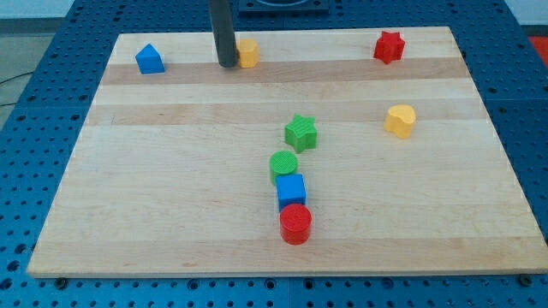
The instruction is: Move the arm diagonally to the top left of the yellow heart
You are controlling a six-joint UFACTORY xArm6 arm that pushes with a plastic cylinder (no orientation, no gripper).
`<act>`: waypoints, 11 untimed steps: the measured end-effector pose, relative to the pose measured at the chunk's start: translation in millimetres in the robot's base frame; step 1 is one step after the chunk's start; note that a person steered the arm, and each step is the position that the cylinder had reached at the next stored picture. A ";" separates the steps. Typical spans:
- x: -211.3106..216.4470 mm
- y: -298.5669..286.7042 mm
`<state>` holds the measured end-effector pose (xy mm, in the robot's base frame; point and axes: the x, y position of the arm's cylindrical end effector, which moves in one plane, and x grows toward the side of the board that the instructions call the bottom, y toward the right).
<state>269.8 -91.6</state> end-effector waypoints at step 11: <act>61.7 94.8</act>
